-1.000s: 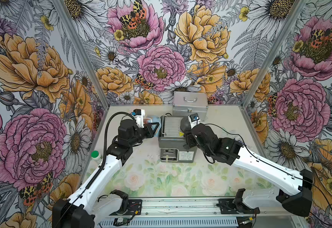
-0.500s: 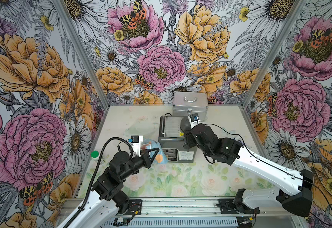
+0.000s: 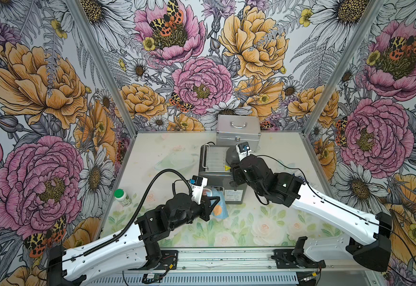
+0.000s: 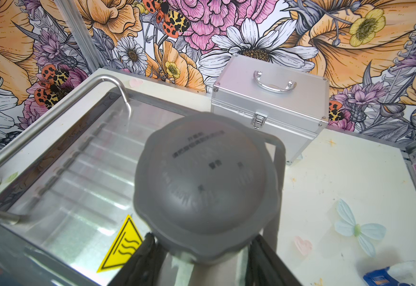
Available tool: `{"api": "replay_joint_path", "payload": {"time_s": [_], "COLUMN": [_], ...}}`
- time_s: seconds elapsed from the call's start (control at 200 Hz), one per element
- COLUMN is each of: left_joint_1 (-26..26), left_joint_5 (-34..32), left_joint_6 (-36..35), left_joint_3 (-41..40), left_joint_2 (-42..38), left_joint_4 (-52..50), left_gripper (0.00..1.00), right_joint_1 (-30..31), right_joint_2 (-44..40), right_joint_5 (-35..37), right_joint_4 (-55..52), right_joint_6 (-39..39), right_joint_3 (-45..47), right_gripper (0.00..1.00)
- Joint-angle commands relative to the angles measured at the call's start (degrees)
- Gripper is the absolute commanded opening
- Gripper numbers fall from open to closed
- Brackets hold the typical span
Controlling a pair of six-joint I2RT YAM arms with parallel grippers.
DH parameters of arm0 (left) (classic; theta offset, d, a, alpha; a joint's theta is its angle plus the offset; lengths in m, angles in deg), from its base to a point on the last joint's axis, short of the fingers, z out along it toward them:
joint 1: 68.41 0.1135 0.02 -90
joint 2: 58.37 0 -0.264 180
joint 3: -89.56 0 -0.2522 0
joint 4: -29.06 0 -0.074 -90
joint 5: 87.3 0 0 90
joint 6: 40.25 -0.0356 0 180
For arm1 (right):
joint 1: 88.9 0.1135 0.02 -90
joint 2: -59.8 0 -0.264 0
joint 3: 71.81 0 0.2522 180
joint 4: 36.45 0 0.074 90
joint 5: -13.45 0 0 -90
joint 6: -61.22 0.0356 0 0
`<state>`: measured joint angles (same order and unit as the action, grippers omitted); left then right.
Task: Wipe the surface of a coffee machine
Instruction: Wipe the dirt from the surface of the coffee machine.
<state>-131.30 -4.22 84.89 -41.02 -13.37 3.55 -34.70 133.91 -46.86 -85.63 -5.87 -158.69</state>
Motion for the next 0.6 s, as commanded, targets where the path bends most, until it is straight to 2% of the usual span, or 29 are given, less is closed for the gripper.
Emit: {"api": "replay_joint_path", "payload": {"time_s": [0.0, 0.115, 0.23, 0.59], "left_joint_1": [-2.47, -3.31, -1.76, 10.64], "left_joint_5": [-5.96, -9.80, -11.79, -9.64], "left_joint_6": [-2.64, -4.69, -4.73, -3.11], "left_joint_3": [2.11, 3.10, 1.74, -1.03], "left_joint_2": [4.01, 6.50, 4.39, -15.70], "left_joint_4": [7.79, 7.98, 7.19, -10.68], "left_gripper": [0.00, 0.00, 0.00, 0.00], "right_joint_1": [-0.12, -0.14, -0.13, -0.09], "right_joint_2": [2.24, 1.70, 0.53, 1.43], "right_joint_5": [-1.88, -1.83, -1.76, -0.93], "right_joint_4": [0.55, 0.51, 0.53, 0.53], "right_joint_6": [0.12, -0.11, -0.15, 0.14], "right_joint_3": [-1.55, -1.40, -0.64, 0.26], "right_gripper": [0.61, 0.61, 0.61, 0.61]}}
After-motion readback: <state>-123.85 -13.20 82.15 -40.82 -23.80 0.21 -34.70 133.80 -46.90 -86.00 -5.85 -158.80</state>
